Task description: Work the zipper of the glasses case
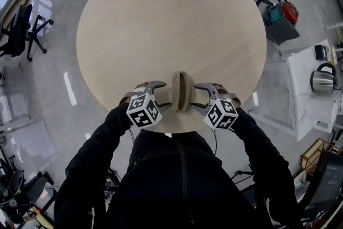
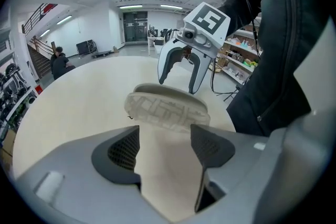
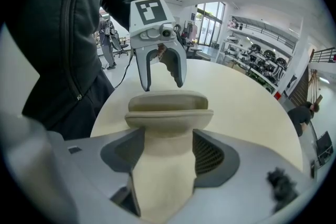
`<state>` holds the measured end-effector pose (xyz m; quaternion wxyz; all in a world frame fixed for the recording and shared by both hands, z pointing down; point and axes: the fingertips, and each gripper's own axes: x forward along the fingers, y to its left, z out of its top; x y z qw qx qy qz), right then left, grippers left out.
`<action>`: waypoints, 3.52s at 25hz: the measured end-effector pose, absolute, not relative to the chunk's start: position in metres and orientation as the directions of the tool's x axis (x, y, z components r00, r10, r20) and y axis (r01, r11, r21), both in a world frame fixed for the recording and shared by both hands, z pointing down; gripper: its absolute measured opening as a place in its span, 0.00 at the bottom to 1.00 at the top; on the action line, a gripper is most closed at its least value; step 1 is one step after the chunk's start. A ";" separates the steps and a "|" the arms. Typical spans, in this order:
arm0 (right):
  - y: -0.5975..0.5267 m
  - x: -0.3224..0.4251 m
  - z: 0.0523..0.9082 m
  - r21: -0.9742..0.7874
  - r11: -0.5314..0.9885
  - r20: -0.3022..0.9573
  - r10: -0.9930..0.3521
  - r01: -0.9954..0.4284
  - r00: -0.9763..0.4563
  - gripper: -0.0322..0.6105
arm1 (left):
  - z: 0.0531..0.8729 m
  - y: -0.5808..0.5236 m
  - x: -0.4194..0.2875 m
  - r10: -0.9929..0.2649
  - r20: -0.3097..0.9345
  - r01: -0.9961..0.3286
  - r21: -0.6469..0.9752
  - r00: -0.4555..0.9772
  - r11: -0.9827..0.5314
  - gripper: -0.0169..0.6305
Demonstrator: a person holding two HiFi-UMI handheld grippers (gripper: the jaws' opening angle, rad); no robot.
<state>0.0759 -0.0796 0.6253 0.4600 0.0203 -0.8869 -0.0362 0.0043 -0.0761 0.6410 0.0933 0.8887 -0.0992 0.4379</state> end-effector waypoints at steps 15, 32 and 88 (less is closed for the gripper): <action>-0.055 0.062 0.638 0.176 0.968 0.875 -0.071 0.178 -0.480 0.51 | 0.628 -0.048 0.041 0.015 0.804 -0.099 0.091 0.594 -0.991 0.48; -0.042 0.049 0.632 0.128 0.991 0.848 -0.094 0.029 -0.521 0.51 | 0.620 -0.023 0.021 0.057 0.723 -0.373 0.421 0.688 -0.827 0.63; -0.027 -0.024 0.632 0.023 0.946 0.870 0.141 0.324 -0.472 0.52 | 0.661 -0.002 -0.018 0.099 0.894 -0.099 0.157 0.436 -0.983 0.78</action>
